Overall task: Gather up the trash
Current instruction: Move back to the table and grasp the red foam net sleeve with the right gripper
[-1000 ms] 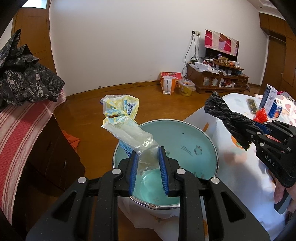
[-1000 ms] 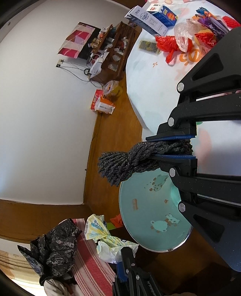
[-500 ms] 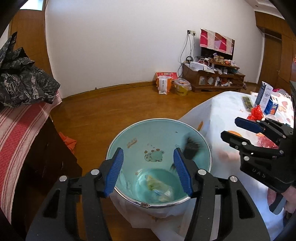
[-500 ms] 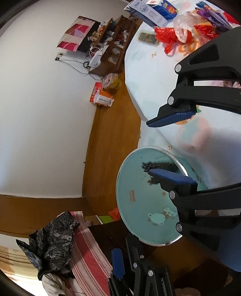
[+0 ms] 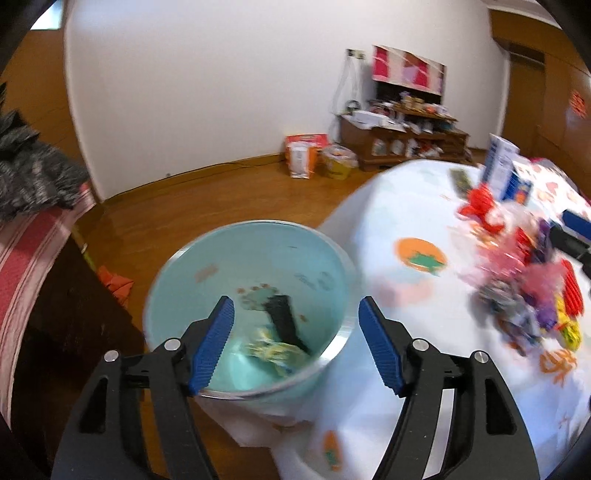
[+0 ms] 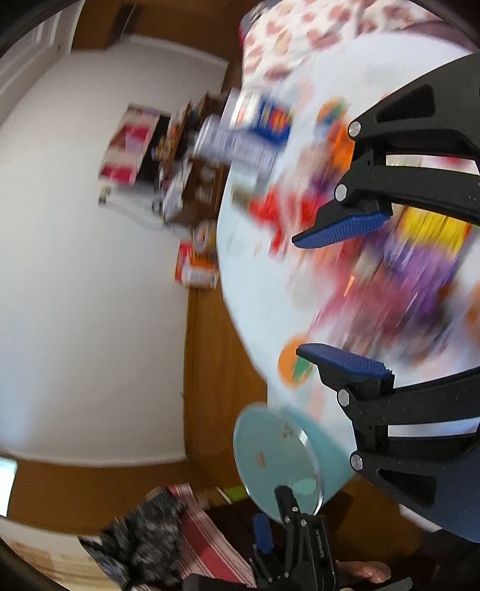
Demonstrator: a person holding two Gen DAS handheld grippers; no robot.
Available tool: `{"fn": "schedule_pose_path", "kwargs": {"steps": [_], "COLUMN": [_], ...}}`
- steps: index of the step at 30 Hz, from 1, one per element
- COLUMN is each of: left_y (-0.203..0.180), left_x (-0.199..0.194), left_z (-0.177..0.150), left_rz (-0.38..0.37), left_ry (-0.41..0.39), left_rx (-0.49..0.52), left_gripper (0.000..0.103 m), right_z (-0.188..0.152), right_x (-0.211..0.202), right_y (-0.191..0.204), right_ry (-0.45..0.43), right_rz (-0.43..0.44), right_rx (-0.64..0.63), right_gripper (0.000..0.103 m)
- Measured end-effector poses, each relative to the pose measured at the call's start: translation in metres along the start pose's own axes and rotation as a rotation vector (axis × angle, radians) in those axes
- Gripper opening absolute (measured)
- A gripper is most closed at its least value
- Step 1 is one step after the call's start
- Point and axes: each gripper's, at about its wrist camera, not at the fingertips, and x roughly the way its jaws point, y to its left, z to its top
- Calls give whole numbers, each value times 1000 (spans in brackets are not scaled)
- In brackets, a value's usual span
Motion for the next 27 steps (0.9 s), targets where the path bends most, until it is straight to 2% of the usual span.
{"fn": "schedule_pose_path", "kwargs": {"steps": [3,6,9,15,20,24,27], "left_y": [-32,-65,-96,-143,-169,-178,-167], "left_x": [-2,-5,-9,-12,-14,3,12], "left_z": [-2,0,2,-10,-28,-33,-31], "left_rz": [-34,-74,-118,-164,-196,-177,-154], "left_ry": [-2,-11,-18,1,22,59,75], "left_rx": [49,91,127,177,234,257,243], "left_gripper": [69,69,69,76,80,81,85], "right_z": [-20,-47,-73,-106,-115,-116,-116], "right_x": [-23,-35,-36,-38,-35,-33,-29], "right_y": [-42,-80,-109,-134,-138,-140,-144], "right_ry": [0,39,95,132,130,124,123], "right_rz": [-114,-199,-243,-257,-249,-242,-245], "right_rx": [58,130,190,250,269,276,288], "right_gripper": [61,62,62,62,62,63,63]}}
